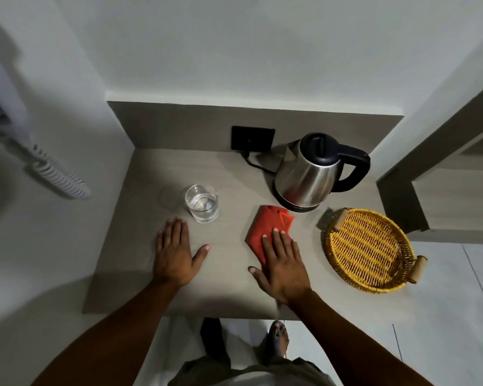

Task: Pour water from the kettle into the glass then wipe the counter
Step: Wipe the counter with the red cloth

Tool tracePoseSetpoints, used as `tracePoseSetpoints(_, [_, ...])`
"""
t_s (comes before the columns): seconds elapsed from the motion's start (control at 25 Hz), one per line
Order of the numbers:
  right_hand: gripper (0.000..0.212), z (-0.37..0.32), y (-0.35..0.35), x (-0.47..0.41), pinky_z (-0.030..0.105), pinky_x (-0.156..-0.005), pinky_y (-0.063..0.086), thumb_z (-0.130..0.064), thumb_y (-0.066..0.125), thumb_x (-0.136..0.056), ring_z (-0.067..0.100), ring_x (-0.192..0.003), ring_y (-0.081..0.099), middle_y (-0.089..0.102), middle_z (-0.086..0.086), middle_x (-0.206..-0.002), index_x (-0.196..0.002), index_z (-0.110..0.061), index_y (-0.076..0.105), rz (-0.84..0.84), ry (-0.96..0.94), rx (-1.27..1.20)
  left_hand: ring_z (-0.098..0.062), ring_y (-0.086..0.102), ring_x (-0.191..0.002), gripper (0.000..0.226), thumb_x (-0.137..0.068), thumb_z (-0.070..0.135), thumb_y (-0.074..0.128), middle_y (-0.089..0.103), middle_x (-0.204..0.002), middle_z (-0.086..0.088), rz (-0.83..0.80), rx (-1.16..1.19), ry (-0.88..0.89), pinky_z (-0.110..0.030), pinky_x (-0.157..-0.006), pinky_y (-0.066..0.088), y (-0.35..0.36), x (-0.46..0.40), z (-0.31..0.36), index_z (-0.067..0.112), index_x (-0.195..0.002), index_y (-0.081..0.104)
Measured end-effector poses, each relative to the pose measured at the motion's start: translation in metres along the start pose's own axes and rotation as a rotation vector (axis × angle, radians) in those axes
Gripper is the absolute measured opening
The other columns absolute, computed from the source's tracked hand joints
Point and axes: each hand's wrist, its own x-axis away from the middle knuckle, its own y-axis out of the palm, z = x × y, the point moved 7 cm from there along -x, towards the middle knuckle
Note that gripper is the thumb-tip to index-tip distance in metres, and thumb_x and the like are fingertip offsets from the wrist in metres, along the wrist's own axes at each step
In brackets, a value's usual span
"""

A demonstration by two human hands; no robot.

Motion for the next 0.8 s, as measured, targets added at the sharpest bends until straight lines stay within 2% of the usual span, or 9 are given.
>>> tracePoseSetpoints(0.08, [0.085, 0.000, -0.013, -0.009, 0.055, -0.121, 0.014, -0.077, 0.029, -0.092, 0.035, -0.150, 0.019, 0.028, 0.016, -0.161, -0.152, -0.018, 0.036, 0.038, 0.040, 0.013, -0.034, 0.022, -0.150, 0.093, -0.087, 0.071, 0.033, 0.032, -0.159, -0.017, 0.008, -0.004, 0.011, -0.052, -0.121, 0.017, 0.000, 0.000, 0.001, 0.002, -0.150, 0.033])
tracePoseSetpoints(0.2, [0.082, 0.002, -0.027, -0.029, 0.052, -0.123, 0.011, -0.076, 0.024, -0.094, 0.034, -0.152, 0.010, 0.020, 0.014, -0.164, -0.156, -0.021, 0.027, 0.077, 0.019, -0.010, -0.033, 0.025, -0.149, 0.097, -0.083, 0.075, 0.040, 0.035, -0.158, -0.016, 0.017, 0.052, -0.017, -0.051, -0.120, 0.020, 0.000, -0.001, 0.001, 0.004, -0.149, 0.036])
tracePoseSetpoints(0.32, [0.078, 0.001, -0.010, -0.042, 0.049, -0.124, 0.004, -0.072, 0.023, -0.097, 0.032, -0.153, -0.001, 0.007, 0.013, -0.166, -0.159, -0.025, 0.016, 0.016, -0.011, -0.039, -0.032, 0.041, -0.139, 0.106, -0.065, 0.073, 0.065, 0.048, -0.147, -0.016, 0.099, 0.426, -0.158, -0.045, -0.115, 0.033, -0.018, -0.018, -0.001, 0.007, -0.144, 0.043])
tracePoseSetpoints(0.4, [0.077, 0.002, 0.003, -0.042, 0.048, -0.124, 0.001, -0.069, 0.021, -0.098, 0.031, -0.153, -0.005, 0.005, 0.014, -0.166, -0.159, -0.023, 0.013, 0.010, 0.003, -0.022, -0.023, 0.054, -0.125, 0.099, -0.054, 0.057, 0.085, 0.058, -0.134, -0.006, 0.188, 0.679, -0.164, -0.035, -0.106, 0.044, -0.038, -0.040, 0.007, 0.014, -0.135, 0.050])
tracePoseSetpoints(0.52, [0.073, 0.006, 0.010, -0.044, 0.050, -0.124, 0.003, -0.067, 0.019, -0.099, 0.030, -0.153, -0.006, 0.002, 0.012, -0.166, -0.159, -0.025, 0.014, 0.007, 0.009, -0.031, -0.014, 0.063, -0.109, 0.082, -0.051, 0.035, 0.097, 0.066, -0.119, 0.003, 0.234, 0.823, -0.127, -0.034, -0.095, 0.053, -0.058, -0.072, 0.020, 0.020, -0.122, 0.059])
tracePoseSetpoints(0.68, [0.059, 0.014, 0.002, -0.055, 0.052, -0.122, 0.012, -0.059, 0.019, -0.101, 0.036, -0.152, 0.008, 0.013, 0.014, -0.166, -0.149, -0.032, 0.043, 0.062, 0.097, -0.195, -0.014, 0.066, -0.102, 0.078, -0.050, 0.024, 0.099, 0.069, -0.113, 0.002, 0.212, 0.886, -0.162, -0.032, -0.090, 0.056, -0.061, -0.080, 0.025, 0.018, -0.118, 0.061])
tracePoseSetpoints(0.72, [0.058, 0.015, 0.003, -0.059, 0.052, -0.122, 0.013, -0.057, 0.018, -0.102, 0.036, -0.152, 0.010, 0.014, 0.014, -0.165, -0.149, -0.032, 0.042, 0.073, 0.107, -0.195, -0.015, 0.067, -0.101, 0.078, -0.049, 0.023, 0.099, 0.069, -0.112, 0.001, 0.213, 0.913, -0.161, -0.033, -0.090, 0.057, -0.060, -0.079, 0.025, 0.018, -0.117, 0.062])
tracePoseSetpoints(0.8, [0.060, 0.012, 0.007, -0.069, 0.051, -0.122, 0.015, -0.054, 0.018, -0.103, 0.035, -0.152, 0.010, 0.014, 0.014, -0.165, -0.155, -0.028, 0.030, 0.068, 0.105, -0.152, -0.015, 0.067, -0.102, 0.078, -0.049, 0.022, 0.099, 0.069, -0.113, 0.001, 0.206, 0.934, -0.165, -0.031, -0.090, 0.057, -0.062, -0.077, 0.023, 0.017, -0.118, 0.061])
